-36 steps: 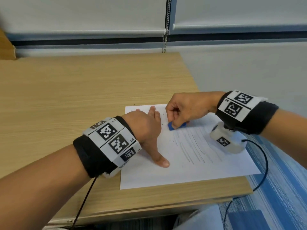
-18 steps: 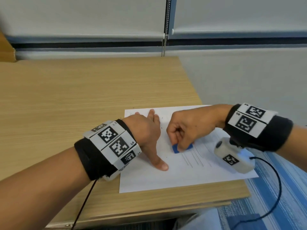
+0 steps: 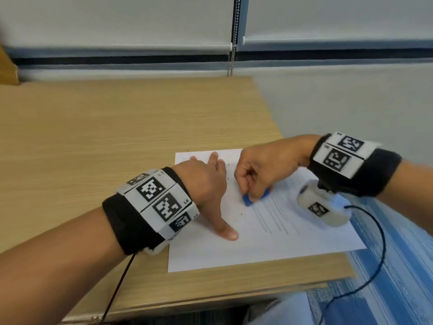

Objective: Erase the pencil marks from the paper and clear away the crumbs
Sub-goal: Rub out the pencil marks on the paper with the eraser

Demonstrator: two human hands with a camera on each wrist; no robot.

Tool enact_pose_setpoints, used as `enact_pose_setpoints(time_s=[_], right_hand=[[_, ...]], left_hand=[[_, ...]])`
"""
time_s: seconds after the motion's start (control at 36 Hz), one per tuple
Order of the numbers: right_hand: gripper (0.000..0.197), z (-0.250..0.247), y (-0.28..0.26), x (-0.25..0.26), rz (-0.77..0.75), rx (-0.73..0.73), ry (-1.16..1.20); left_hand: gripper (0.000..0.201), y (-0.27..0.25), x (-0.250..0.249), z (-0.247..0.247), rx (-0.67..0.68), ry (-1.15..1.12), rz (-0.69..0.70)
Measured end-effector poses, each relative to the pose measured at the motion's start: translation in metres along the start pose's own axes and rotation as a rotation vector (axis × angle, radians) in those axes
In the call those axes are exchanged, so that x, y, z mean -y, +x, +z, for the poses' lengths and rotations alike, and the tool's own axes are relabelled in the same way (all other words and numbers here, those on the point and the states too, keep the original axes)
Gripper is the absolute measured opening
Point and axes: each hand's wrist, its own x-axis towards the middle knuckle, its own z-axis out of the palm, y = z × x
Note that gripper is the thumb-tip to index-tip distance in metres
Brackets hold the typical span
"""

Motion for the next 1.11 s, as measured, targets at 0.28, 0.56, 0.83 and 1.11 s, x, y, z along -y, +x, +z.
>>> enact_pose_setpoints(time_s=[0.28,0.56,0.83,1.11], right_hand=[[0.010,0.006,-0.001,0.002,-0.004,0.049,0.009],[0.009,-0.004,0.006,0.000,0.000,-0.097,0.040],[0.009,-0.022,0.013,-0.014,0.019,-0.258,0.066],[0.010,-0.034,0.017,-0.019,0.046,-0.299,0.021]], left_hand=[[0.152,-0.002,0.000,-0.001,0.008,-0.015,0.001],[0.153,-0.002,0.002,0.000,0.009,-0.034,0.004],[0.152,-0.001,0.002,-0.001,0.037,-0.035,0.010],[0.152,-0.003,0.005,0.002,0.005,-0.046,0.051]])
